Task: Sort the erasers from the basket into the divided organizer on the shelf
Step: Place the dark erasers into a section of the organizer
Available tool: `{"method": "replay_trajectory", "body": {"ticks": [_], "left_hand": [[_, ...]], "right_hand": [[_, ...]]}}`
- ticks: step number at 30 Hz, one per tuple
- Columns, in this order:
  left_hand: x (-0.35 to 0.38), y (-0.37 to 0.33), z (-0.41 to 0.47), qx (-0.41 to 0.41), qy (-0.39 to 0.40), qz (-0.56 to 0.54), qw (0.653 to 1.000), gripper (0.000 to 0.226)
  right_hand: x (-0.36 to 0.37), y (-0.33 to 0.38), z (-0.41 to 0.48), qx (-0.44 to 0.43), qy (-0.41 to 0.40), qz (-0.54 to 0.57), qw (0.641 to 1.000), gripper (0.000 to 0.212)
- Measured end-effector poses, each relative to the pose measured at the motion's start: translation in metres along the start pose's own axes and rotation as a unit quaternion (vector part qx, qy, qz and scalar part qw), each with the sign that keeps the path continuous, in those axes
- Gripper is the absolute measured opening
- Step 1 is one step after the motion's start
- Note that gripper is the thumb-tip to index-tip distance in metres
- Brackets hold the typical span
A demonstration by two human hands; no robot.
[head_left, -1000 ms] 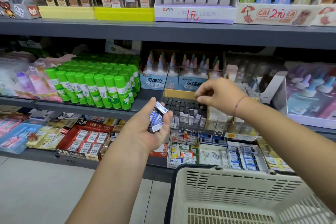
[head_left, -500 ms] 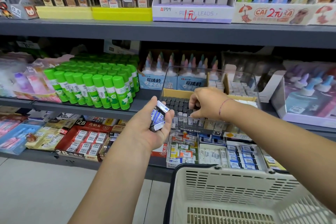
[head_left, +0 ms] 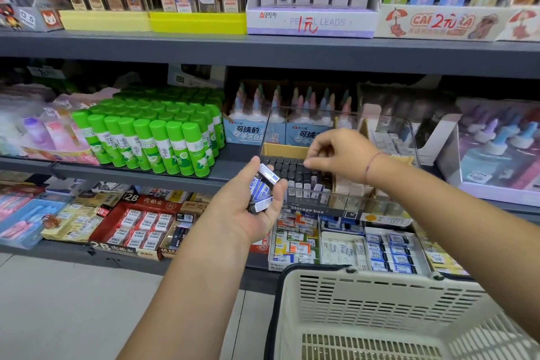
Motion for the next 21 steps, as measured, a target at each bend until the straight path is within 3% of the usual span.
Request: {"method": "replay_trajectory", "body": {"ticks": [3, 6, 11, 16, 21], "left_hand": [[0.002, 0.005, 0.002, -0.007, 0.006, 0.023, 1.0, 0.03], [0.008, 0.015, 0.002, -0.022, 0.029, 0.069, 0.997, 0.03], [0.019, 0.025, 0.001, -0.037, 0.07, 0.114, 0.99, 0.03], [0.02, 0.026, 0.0, -0.039, 0.082, 0.127, 0.988, 0.03], [0.021, 0.027, 0.0, -0.046, 0.078, 0.12, 0.989, 0.029]], "right_hand": [[-0.019, 0.008, -0.004, -0.022, -0.018, 0.149, 0.988, 0.007], [-0.023, 0.023, -0.012, -0.061, 0.079, 0.255, 0.962, 0.021], [-0.014, 0.026, -0.017, -0.054, 0.191, 0.25, 0.948, 0.02], [-0.006, 0.017, -0.016, -0.01, 0.222, 0.267, 0.938, 0.015], [-0.004, 0.016, -0.014, 0.006, 0.202, 0.26, 0.944, 0.015]]}}
Point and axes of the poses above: each hand's wrist, its own z-axis towards the middle knuckle, its own x-axis out of the palm, y = z × x, the point moved 4 cm from there along z, towards the middle knuckle, and after that the axes turned 1 degree about -z, right-handed, at the moved point
